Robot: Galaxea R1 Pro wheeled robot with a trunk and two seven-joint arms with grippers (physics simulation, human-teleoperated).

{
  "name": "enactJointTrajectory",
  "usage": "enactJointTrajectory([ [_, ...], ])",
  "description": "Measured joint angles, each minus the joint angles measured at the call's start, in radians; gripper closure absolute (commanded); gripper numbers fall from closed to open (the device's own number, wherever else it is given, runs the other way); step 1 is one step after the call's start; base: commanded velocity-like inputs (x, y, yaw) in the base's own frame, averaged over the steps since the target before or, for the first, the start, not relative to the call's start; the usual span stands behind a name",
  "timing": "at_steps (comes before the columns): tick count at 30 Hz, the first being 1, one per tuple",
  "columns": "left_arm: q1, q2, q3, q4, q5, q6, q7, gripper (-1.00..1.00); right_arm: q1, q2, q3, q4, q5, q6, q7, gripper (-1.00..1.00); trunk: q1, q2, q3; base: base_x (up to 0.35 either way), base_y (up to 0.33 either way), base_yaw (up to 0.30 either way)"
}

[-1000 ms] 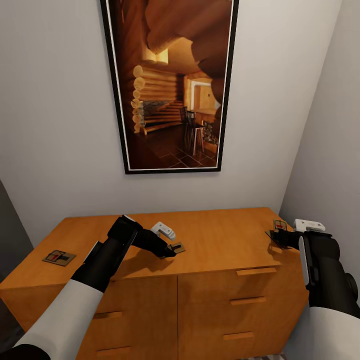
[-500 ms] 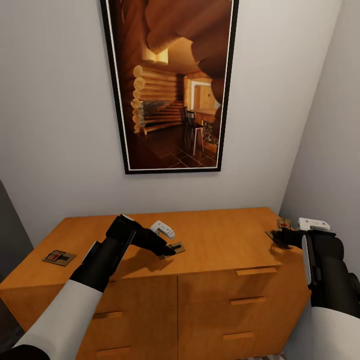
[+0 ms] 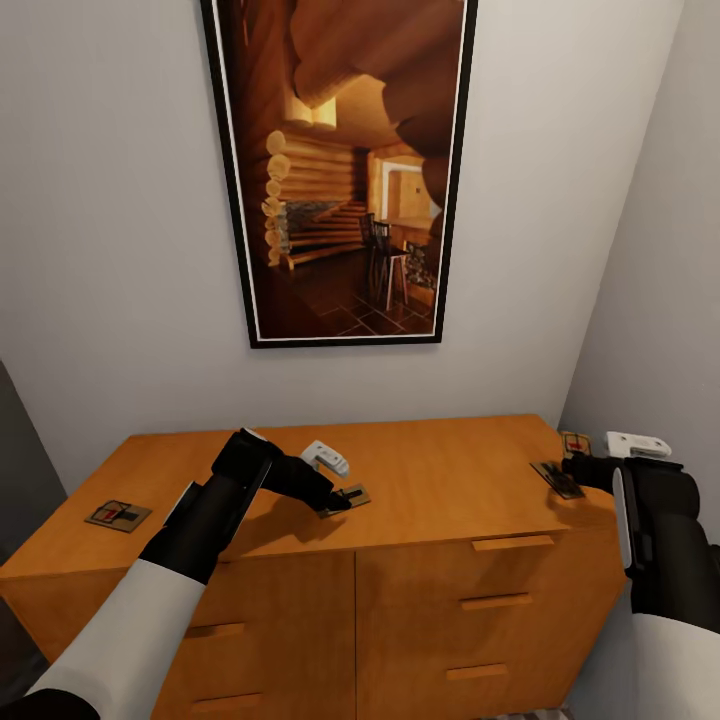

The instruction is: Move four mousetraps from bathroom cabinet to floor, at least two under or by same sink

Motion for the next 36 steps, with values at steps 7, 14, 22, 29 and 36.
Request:
enactJointTrajectory([
  [7,0.0,0.0,0.0,0.0,0.0,-0.002,0.0,-1.0,0.001,-0.01,-0.001,-0.004,0.0,0.0,0.001,1.0,0.0,0.0,0.0,0.0,0.0,0.0],
  [14,0.0,0.0,0.0,0.0,0.0,-0.002,0.001,-1.0,0.001,-0.014,0.0,-0.006,0.0,0.0,0.001,1.0,0.0,0.0,0.0,0.0,0.0,0.0],
  [22,0.0,0.0,-0.001,-0.001,0.0,-0.001,0.001,-1.0,0.001,-0.014,0.0,-0.006,-0.002,0.0,0.003,1.0,0.0,0.0,0.0,0.0,0.0,-0.026],
  [29,0.0,0.0,-0.004,-0.001,0.0,-0.001,0.001,-1.0,0.0,-0.013,0.001,-0.006,-0.002,0.0,0.003,1.0,0.0,0.0,0.0,0.0,0.0,-0.195],
  [36,0.0,0.0,-0.006,-0.002,-0.001,-0.001,0.001,-1.0,0.0,-0.013,0.001,-0.007,-0.002,0.0,0.003,1.0,0.0,0.0,0.0,0.0,0.0,-0.104],
])
